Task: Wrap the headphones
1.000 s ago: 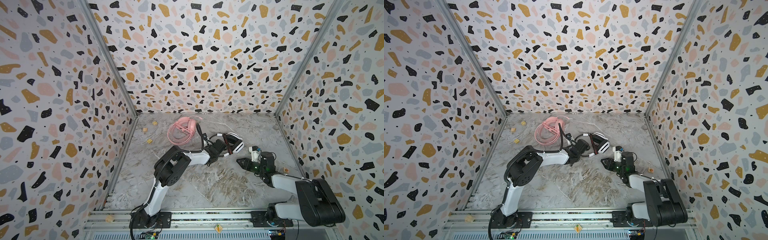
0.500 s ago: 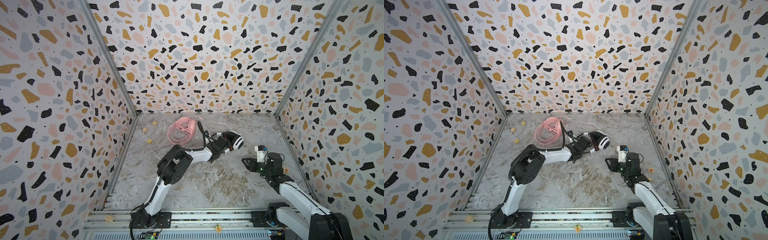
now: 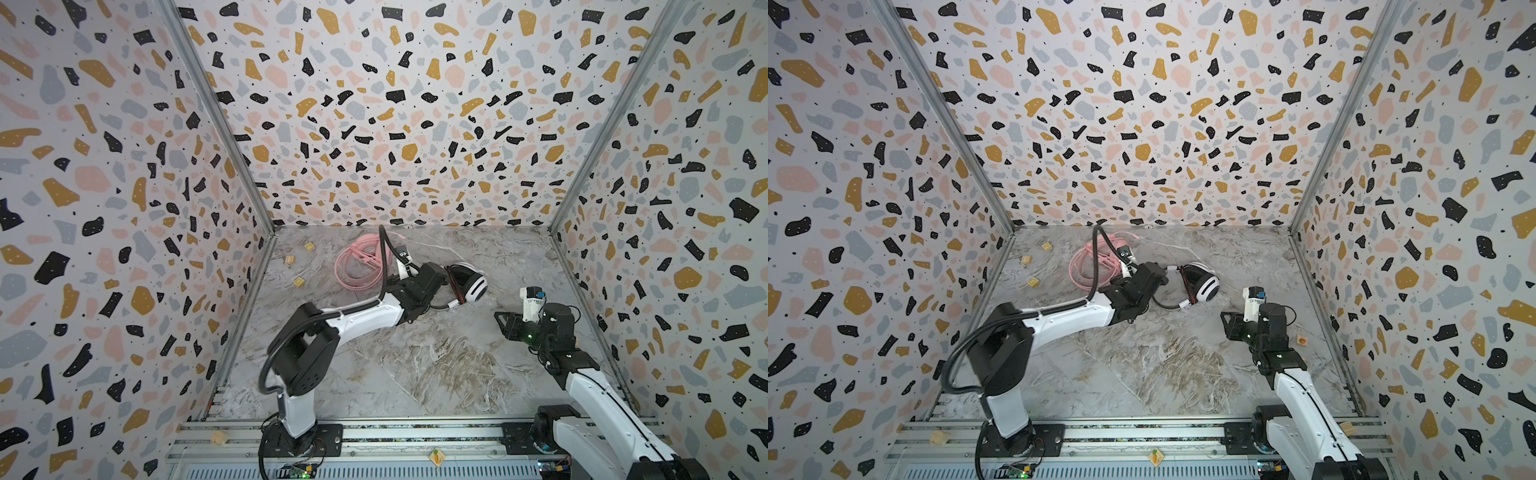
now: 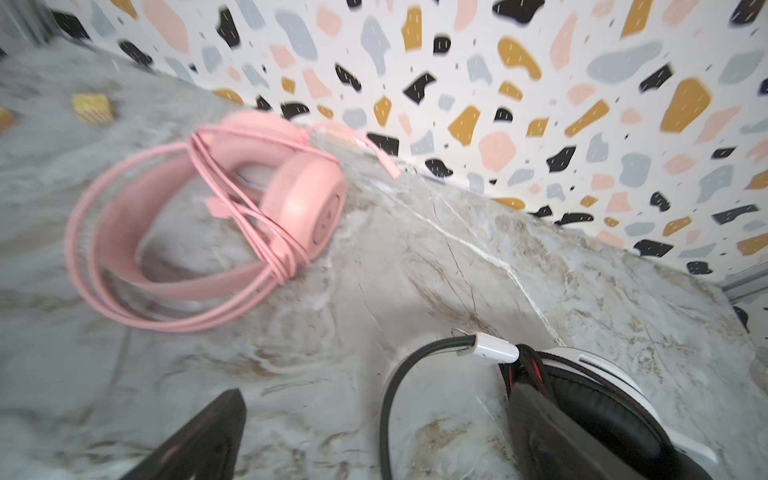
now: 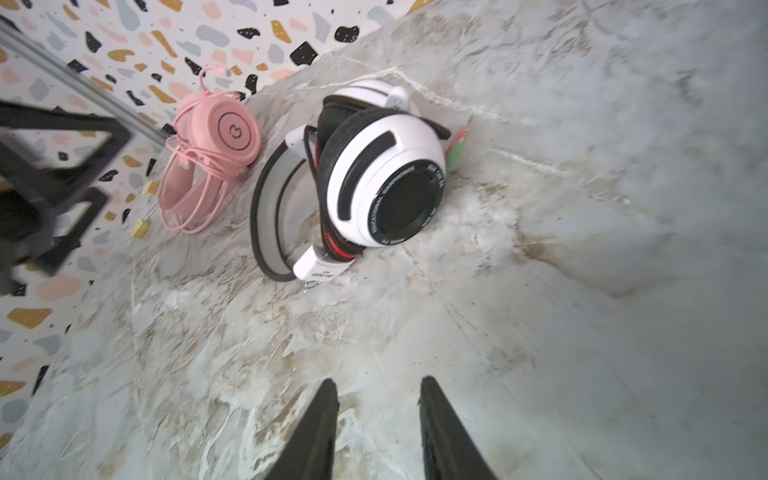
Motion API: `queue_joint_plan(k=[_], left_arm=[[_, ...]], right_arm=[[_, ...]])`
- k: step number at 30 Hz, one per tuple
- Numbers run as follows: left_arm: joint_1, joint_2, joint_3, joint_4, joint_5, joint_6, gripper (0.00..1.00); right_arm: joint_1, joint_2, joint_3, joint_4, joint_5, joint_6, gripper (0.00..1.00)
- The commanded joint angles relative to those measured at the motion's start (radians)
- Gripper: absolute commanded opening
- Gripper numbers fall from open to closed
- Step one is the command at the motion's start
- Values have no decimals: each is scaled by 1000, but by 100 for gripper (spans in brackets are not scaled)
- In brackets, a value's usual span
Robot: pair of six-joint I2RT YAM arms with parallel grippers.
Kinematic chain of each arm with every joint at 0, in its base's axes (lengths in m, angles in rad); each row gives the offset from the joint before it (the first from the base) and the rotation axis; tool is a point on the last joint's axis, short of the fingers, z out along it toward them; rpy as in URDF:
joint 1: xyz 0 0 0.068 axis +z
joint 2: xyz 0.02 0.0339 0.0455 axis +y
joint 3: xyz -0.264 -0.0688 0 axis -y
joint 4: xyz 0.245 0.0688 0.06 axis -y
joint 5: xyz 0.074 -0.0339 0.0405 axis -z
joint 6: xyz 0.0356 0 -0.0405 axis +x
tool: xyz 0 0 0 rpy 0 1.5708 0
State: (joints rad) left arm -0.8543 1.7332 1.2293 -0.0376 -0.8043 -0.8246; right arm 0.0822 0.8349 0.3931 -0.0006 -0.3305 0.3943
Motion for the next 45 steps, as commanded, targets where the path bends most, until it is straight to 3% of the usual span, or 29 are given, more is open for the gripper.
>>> queue_joint_plan(k=[1,4,10,15,20,23,27,30,34,37,39,42,43,45], left_arm=[[-7,-170,-137,121,-103,143,99],[-6,-345,-271,134,-105,272,100],[50,-710,-561,153,-178,347,100],[212,-998,-757,169,-159,369,100],[396,-1103,-897,226,-125,397,100],[443,-1086,-961,298,-163,436,100],[495,-1020,-1058,528,-184,503,100],[548,-981,-1074,628,-131,586,100],[632,-866,-1202,944,-51,640,100],[684,-731,-1235,1127,-54,604,100],[701,-676,-1194,1115,-5,603,100],[714,-578,-1157,1181,93,696,100],[726,-526,-1175,1271,135,720,99],[756,-385,-1202,1453,196,709,97]], right_arm=[[-3,-28,42,-29,157,11,39],[-4,-26,29,25,255,21,48],[-5,13,11,124,339,6,59],[-5,38,18,160,493,-29,73],[-6,7,-32,250,660,-20,81],[-6,-8,-113,416,605,-132,89],[-8,17,-220,634,622,-192,89],[-7,103,-317,882,612,-236,88],[-8,281,-349,1127,608,-260,92],[-20,368,-347,1242,593,-261,93],[-25,415,-340,1303,570,-283,98],[-46,539,-343,1446,536,-279,98],[-59,590,-355,1540,503,-291,99],[-63,606,-357,1521,425,-306,99]])
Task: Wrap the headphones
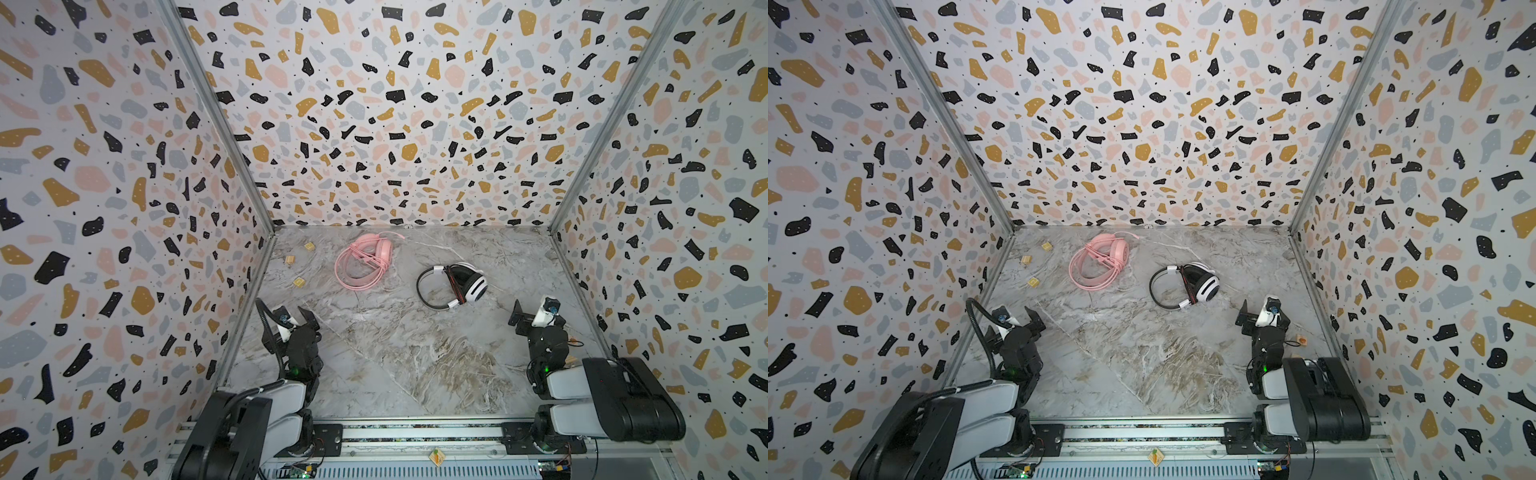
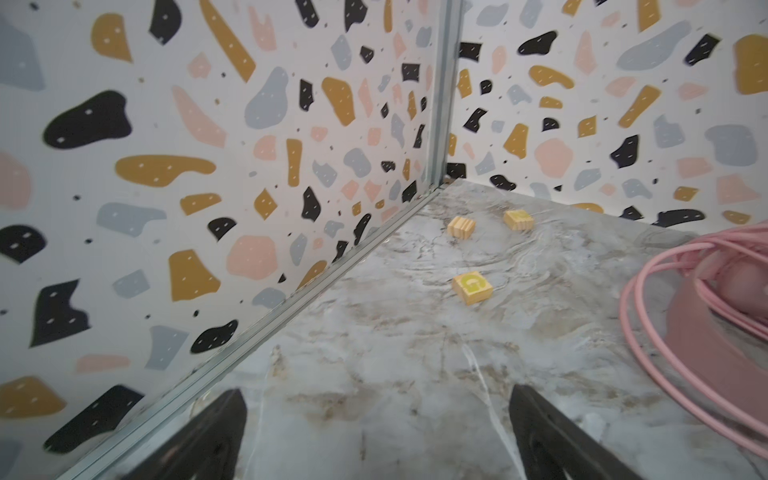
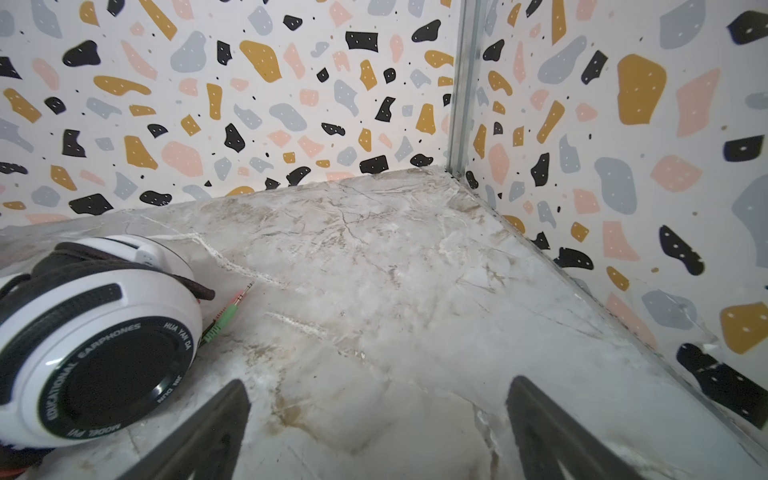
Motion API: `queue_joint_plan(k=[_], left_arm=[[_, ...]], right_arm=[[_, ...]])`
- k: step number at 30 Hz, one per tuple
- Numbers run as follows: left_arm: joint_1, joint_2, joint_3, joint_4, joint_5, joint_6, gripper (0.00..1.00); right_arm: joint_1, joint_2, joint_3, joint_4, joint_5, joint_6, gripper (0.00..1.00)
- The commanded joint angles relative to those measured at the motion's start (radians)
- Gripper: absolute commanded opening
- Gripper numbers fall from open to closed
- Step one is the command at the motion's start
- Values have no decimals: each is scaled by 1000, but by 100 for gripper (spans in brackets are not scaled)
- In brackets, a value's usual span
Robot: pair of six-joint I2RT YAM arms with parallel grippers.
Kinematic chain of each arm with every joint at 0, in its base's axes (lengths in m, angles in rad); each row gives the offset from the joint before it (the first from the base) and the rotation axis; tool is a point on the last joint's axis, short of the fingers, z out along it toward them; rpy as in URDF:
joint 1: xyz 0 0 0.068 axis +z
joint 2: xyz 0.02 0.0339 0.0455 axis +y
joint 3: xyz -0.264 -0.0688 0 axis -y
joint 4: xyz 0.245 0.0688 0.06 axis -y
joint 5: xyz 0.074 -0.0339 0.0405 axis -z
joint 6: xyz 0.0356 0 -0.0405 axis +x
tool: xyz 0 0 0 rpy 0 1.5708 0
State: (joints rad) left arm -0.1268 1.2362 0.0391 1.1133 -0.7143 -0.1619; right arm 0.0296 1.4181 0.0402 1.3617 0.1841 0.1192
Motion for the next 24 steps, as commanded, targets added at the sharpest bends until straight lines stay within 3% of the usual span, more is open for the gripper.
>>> queue_joint_plan(k=[1,2,5,8,10,24], left_arm=[[30,197,-12,408,120,66,97],[30,242,-9,477,172,104,98],[30,138,108,91,313,135,97],[30,200,108,192,319,141,98],[29,163,122,99,314,139,100],[30,174,133,100,318,140,100]], right_arm=[[-11,63,10,193,-106,-36,99],[-11,103,30,214,-144,-58,99],[0,85,136,-19,-239,-113,99],[15,88,129,-1,-216,-119,99],[15,90,127,11,-211,-116,99],[24,92,153,-52,-221,-133,99]])
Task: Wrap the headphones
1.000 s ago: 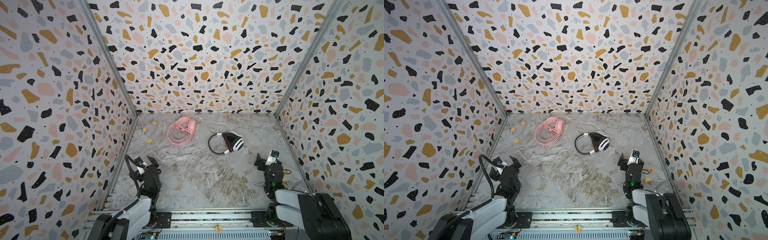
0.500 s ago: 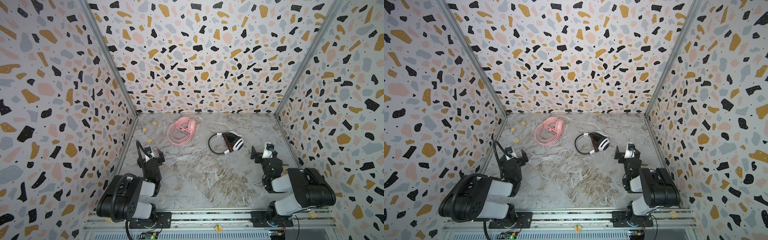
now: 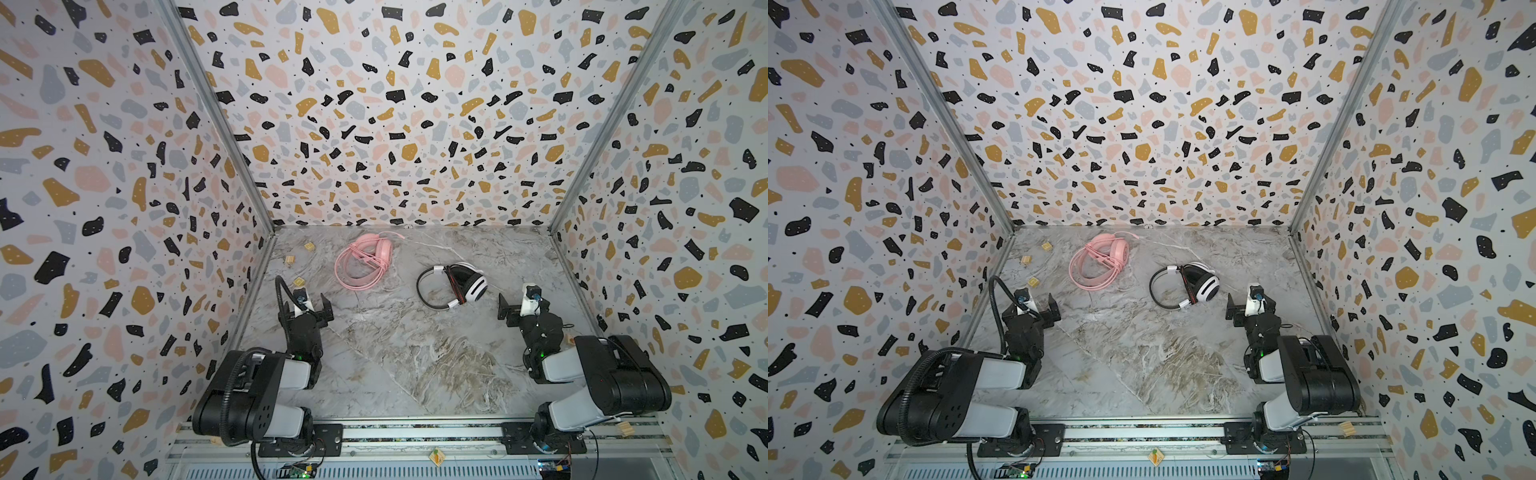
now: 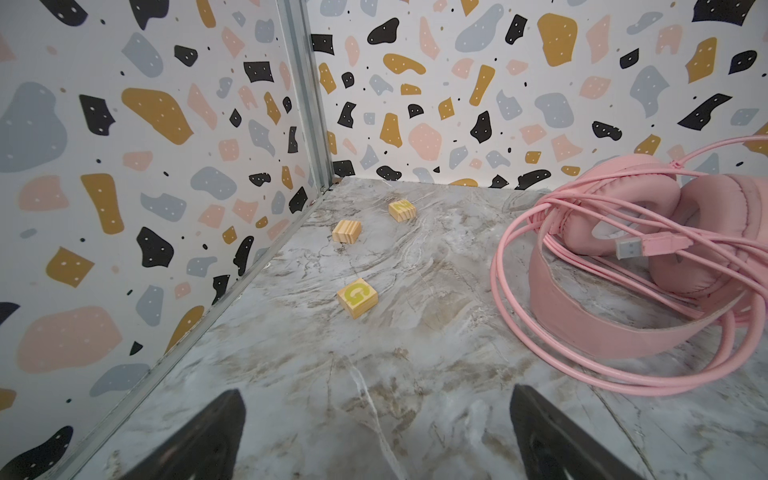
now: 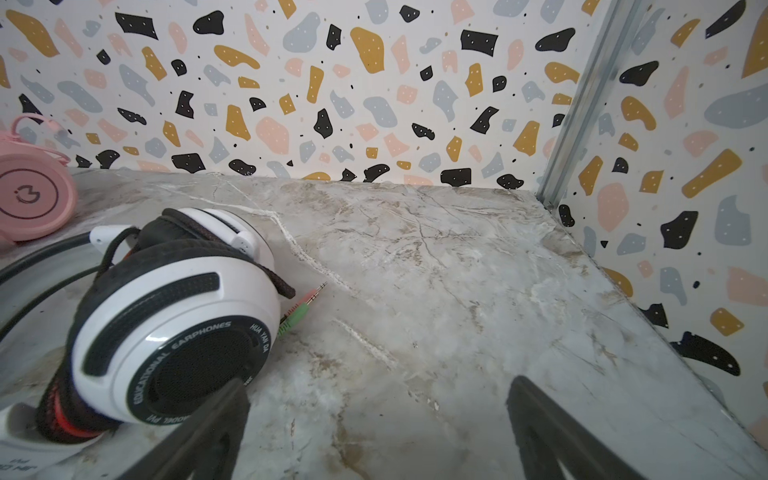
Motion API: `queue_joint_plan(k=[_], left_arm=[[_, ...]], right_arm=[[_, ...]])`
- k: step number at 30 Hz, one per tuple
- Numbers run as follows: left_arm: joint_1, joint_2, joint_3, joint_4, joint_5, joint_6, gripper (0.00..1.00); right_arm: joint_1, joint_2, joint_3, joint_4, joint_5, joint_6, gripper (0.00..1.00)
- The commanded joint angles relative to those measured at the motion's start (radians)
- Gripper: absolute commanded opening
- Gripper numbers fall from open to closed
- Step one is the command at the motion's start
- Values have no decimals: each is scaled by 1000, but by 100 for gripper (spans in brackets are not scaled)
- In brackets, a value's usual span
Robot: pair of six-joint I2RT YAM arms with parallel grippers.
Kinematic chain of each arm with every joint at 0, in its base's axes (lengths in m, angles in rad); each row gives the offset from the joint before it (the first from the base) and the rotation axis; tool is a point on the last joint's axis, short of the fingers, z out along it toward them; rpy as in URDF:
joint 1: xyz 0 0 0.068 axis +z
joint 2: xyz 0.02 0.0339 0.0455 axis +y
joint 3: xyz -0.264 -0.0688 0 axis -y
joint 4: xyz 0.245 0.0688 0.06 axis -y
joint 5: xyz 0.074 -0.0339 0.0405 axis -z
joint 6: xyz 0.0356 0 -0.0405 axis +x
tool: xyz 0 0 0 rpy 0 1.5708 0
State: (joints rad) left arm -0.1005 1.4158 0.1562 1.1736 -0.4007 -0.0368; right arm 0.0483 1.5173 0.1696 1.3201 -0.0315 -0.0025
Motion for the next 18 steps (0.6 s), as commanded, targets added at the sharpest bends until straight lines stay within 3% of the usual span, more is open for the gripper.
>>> queue_joint_plan(k=[1,18], left_arm=[[4,-6,16,40,4,15,100],[4,-6,15,40,6,17,100]], right_arm=[[7,-7,24,-10,-5,-11,99],[9,-7,24,-12,-38,-26,99]])
